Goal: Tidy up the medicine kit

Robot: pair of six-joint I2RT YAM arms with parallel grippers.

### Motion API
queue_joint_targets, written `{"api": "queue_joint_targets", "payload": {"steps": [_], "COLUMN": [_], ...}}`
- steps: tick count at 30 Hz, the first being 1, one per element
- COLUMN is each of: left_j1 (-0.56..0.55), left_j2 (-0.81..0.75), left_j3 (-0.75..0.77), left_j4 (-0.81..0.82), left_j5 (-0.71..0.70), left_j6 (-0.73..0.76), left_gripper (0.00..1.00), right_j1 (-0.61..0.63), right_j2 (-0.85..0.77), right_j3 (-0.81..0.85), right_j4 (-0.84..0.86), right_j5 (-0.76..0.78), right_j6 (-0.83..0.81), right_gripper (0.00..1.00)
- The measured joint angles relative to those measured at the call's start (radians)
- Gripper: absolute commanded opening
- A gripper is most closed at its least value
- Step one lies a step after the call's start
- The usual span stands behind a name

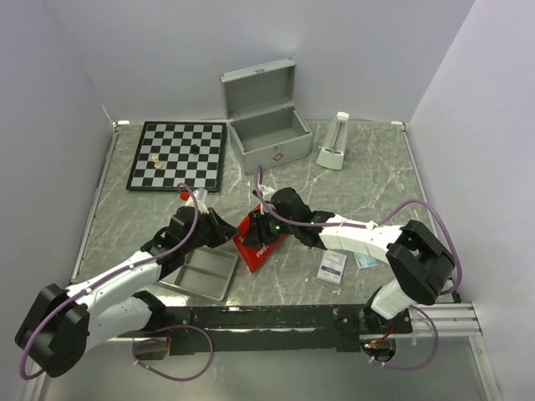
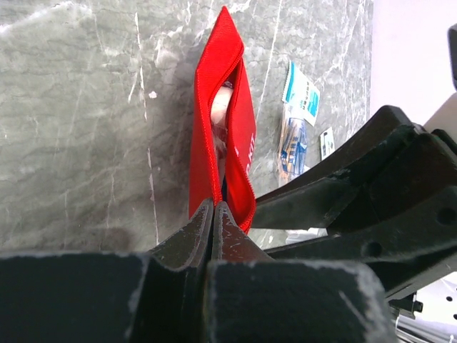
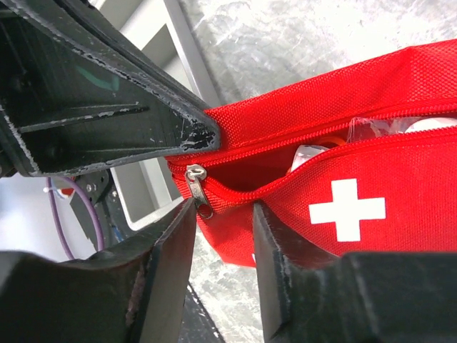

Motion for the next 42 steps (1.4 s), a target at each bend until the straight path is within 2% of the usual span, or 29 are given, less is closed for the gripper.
{"api": "queue_joint_targets", "payload": {"steps": [6, 7, 9, 12, 19, 31, 42], "left_j1": [-0.003, -0.003, -0.003, -0.005, -0.005, -0.006, -0.006], "left_j2": [0.000, 0.000, 0.000, 0.000, 0.000, 0.000, 0.000], "left_j3": [0.000, 0.000, 0.000, 0.000, 0.000, 0.000, 0.000], "left_j4": [0.008, 0.009, 0.010, 0.010, 0.010, 0.010, 0.012], "left_j5": [0.001, 0.001, 0.001, 0.000, -0.002, -0.005, -0.005], "left_j6": [0.000, 0.000, 0.000, 0.000, 0.000, 0.000, 0.000], "left_gripper": [0.01, 0.01, 0.01, 0.01, 0.01, 0.01, 0.01], "right_j1": [0.000, 0.000, 0.000, 0.000, 0.000, 0.000, 0.000], "right_j2": [0.004, 0.004, 0.004, 0.003, -0.001, -0.059, -0.074], "right_j3": [0.000, 0.000, 0.000, 0.000, 0.000, -0.002, -0.002], "right_j4": [0.002, 0.002, 0.002, 0.002, 0.002, 0.000, 0.015], "right_j5": [-0.005, -0.005, -0.005, -0.005, -0.005, 0.032, 0.024], "right_j6": [0.009, 0.010, 0.010, 0.014, 0.014, 0.021, 0.022], "right_gripper": [0.37, 0.38, 0.46, 0.49, 0.49, 0.54, 0.52]}}
